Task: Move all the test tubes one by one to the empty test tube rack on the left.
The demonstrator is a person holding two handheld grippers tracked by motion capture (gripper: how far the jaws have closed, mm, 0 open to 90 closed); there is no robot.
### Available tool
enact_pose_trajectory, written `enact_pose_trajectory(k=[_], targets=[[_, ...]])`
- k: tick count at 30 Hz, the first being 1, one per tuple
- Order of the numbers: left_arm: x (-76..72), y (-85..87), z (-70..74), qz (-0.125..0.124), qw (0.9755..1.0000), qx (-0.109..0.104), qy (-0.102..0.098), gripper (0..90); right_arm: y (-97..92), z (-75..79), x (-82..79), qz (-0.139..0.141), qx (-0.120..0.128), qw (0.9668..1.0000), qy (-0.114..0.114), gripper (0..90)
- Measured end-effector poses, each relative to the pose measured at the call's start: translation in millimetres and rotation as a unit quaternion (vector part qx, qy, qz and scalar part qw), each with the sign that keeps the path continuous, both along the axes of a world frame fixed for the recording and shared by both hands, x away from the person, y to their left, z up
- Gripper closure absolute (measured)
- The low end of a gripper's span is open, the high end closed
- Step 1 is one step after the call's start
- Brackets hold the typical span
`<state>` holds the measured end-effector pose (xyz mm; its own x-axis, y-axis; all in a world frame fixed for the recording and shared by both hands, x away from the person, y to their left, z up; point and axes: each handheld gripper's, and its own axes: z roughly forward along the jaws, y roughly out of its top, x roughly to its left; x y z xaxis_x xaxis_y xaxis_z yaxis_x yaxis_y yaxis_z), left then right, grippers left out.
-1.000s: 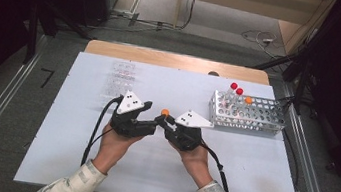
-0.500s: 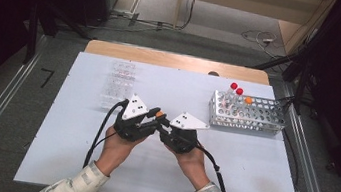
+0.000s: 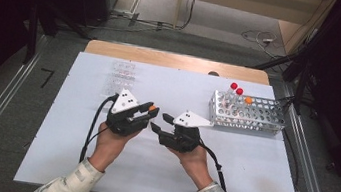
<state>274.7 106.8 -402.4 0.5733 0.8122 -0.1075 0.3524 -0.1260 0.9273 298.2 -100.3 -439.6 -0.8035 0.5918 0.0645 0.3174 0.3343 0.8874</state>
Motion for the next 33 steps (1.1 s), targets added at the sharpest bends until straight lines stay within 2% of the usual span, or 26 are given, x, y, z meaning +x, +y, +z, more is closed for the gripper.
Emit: enact_pose_trajectory(k=[4, 14, 22, 24, 33], targets=[[0.2, 17.8, 9.2, 0.017, 0.9997, -0.016, -0.004, 70.7, -4.7, 2.4, 2.1, -0.003, 0.0, 1.0, 0.003, 38.0], [1.4, 62.8, 26.7, 0.06, 0.9973, -0.042, 0.001, 70.8, -10.1, 4.8, 4.6, -0.009, 0.0, 1.0, 0.002, 36.8], [5.3, 87.1, 35.8, 0.104, 0.9938, -0.035, -0.017, 70.8, -11.4, 5.1, 5.8, -0.013, -0.001, 0.9999, 0.002, 36.8], [8.8, 92.0, 37.3, 0.111, 0.9929, -0.037, -0.017, 70.8, -12.1, 5.3, 6.4, -0.013, -0.002, 0.9999, 0.001, 36.9], [34.0, 103.9, 36.6, 0.155, 0.9875, -0.02, -0.016, 71.1, -20.2, 10.1, 8.5, -0.024, 0.009, 0.9997, -0.001, 37.2]])
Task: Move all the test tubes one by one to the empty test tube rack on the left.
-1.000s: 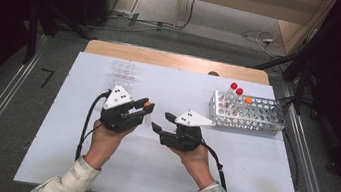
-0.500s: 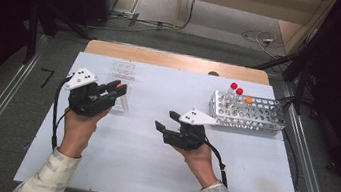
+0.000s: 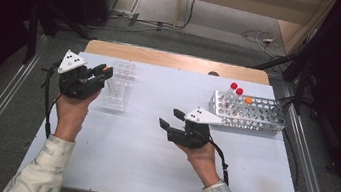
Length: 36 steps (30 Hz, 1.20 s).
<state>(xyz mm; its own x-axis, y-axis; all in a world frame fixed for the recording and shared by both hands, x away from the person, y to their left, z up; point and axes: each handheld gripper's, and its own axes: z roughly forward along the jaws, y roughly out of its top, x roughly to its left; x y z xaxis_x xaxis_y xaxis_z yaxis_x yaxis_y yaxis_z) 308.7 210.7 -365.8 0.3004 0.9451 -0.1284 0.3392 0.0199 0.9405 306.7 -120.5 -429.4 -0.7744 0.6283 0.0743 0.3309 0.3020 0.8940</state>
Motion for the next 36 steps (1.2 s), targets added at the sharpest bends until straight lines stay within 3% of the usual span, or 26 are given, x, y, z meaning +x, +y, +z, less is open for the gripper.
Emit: enact_pose_trajectory(k=[6, 13, 22, 36], targets=[[15.4, -3.3, 2.4, 0.012, 0.9999, 0.01, -0.001, 71.1, -2.9, 1.4, 0.3, -0.005, 0.002, 1.0, -0.001, 37.4], [32.4, -7.5, -7.2, 0.031, 0.9993, 0.02, 0.008, 71.0, -5.0, 2.3, 0.2, -0.007, 0.003, 1.0, -0.003, 37.4], [36.1, -12.3, -18.0, 0.041, 0.9986, 0.032, 0.006, 70.9, -8.9, 3.6, 1.2, -0.011, 0.004, 0.9999, -0.006, 37.6], [38.5, -18.8, -47.9, 0.053, 0.9963, 0.061, 0.028, 70.5, -8.9, 3.2, 0.8, -0.013, 0.002, 0.9999, -0.005, 37.6]])
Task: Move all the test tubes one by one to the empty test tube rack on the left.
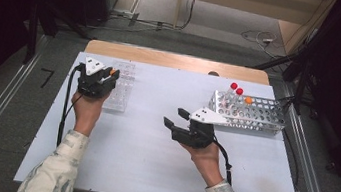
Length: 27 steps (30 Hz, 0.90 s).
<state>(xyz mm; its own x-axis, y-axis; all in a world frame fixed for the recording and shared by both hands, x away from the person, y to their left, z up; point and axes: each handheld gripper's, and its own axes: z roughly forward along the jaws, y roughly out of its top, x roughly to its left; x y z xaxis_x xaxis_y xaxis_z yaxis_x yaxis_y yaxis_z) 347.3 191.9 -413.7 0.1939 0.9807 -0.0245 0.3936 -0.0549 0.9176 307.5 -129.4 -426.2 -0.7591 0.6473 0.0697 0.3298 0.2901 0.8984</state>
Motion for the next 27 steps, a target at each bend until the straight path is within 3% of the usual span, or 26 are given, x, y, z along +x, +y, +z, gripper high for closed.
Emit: enact_pose_trajectory(k=[10, 15, 19, 27], targets=[[-0.7, 4.6, -4.7, 0.003, 0.9997, -0.02, 0.009, 64.7, 0.0, -2.5, 1.6, -0.01, -0.016, 0.9998, -0.009, 36.2], [-4.9, 6.5, -1.4, -0.001, 0.9992, -0.04, 0.005, 54.5, -8.6, -3.4, 7.8, -0.04, -0.022, 0.9988, -0.018, 35.8], [-8.3, 6.9, 1.1, -0.014, 0.9974, -0.07, 0.007, 44.3, -21.6, -1.2, 15.1, -0.067, -0.016, 0.9975, -0.016, 35.8], [-17.5, 5.5, 8.6, -0.022, 0.9966, -0.079, 0.007, 25.8, -53.3, 7.8, 25.8, -0.124, -0.012, 0.9918, -0.027, 35.4]])
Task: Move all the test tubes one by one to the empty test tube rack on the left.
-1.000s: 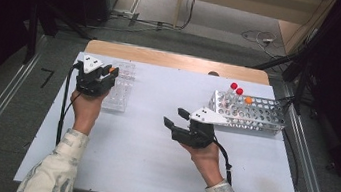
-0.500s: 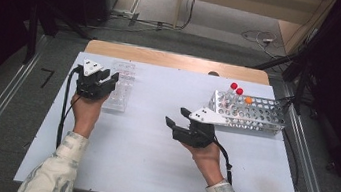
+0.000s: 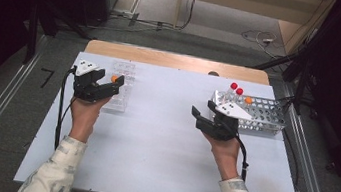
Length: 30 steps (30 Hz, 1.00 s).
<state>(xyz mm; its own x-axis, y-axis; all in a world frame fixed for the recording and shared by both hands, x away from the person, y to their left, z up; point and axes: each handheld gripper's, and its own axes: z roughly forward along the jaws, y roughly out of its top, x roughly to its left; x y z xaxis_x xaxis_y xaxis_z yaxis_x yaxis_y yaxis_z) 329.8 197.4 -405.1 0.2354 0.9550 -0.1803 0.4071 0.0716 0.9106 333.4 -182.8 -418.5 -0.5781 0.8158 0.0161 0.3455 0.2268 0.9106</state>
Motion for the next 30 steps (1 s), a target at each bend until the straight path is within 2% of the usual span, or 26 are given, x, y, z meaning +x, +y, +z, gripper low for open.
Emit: enact_pose_trajectory(k=[5, 7, 16, 25, 30], targets=[[-5.8, 1.0, 4.2, -0.002, 1.0, -0.009, -0.001, 20.7, -17.8, 1.7, 4.6, -0.028, 0.008, 0.9996, 0.002, 34.9], [-8.0, 0.7, 5.4, -0.006, 0.9999, -0.009, -0.003, 20.4, -24.3, 1.6, 6.1, -0.04, 0.003, 0.9992, 0.0, 34.7], [-14.3, 3.0, 5.9, -0.014, 0.9998, -0.011, -0.004, 18.6, -52.1, 3.4, 11.2, -0.081, 0.009, 0.9967, -0.003, 34.7], [-16.5, 2.3, 7.1, -0.019, 0.9996, -0.017, -0.008, 16.0, -76.1, 1.0, 16.9, -0.118, 0.016, 0.9929, 0.004, 34.7], [-16.5, 0.5, 6.8, -0.021, 0.9996, -0.016, -0.008, 15.7, -84.9, -3.1, 19.7, -0.134, 0.009, 0.9909, 0.007, 34.6]])
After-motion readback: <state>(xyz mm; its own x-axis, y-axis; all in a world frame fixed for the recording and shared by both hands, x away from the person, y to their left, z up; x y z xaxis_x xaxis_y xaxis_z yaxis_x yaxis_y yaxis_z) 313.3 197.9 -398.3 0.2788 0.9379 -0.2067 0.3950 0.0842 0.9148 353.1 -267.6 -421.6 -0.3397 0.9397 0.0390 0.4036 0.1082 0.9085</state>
